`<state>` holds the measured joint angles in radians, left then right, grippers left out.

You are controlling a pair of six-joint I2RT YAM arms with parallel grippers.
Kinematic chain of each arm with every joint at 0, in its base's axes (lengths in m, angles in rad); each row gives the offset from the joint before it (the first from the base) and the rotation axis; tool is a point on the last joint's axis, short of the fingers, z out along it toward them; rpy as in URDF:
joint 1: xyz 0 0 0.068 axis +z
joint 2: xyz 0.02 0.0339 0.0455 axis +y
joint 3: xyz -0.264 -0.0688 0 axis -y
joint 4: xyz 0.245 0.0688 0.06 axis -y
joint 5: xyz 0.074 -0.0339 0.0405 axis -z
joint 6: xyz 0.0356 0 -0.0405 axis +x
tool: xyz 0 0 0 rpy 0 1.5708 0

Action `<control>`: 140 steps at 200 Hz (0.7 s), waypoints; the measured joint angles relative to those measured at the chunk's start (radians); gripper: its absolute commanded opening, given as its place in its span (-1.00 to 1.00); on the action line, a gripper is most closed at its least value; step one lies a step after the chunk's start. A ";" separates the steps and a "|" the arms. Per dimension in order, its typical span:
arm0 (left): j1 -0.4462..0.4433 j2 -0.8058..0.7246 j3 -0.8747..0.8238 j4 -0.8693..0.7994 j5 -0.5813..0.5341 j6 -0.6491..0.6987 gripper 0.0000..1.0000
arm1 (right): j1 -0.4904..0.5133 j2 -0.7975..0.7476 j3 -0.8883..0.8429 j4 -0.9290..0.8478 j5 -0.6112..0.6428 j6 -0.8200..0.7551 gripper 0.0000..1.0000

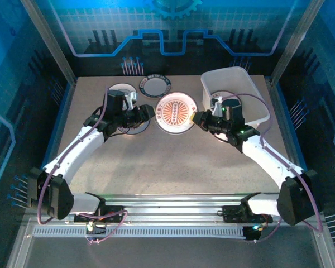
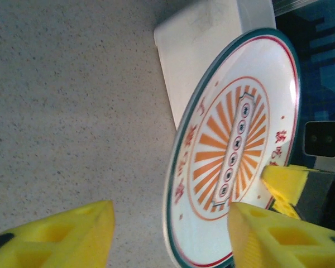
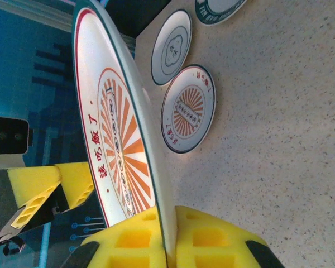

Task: Place the plates into the plastic bin on the countertop

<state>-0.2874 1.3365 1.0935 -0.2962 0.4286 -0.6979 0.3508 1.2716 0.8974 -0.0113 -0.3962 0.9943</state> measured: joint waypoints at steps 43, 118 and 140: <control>0.000 -0.032 0.017 -0.031 -0.055 0.005 0.65 | -0.039 -0.042 0.000 -0.021 0.020 -0.004 -1.00; 0.024 -0.057 0.045 -0.083 -0.121 0.043 0.84 | -0.158 -0.053 0.065 -0.103 0.030 -0.016 -1.00; 0.024 -0.057 0.045 -0.092 -0.127 0.044 0.84 | -0.205 -0.053 0.122 -0.118 0.035 -0.026 -1.00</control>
<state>-0.2638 1.2797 1.1381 -0.3878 0.3019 -0.6537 0.1455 1.2190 1.0199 -0.1295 -0.3614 0.9680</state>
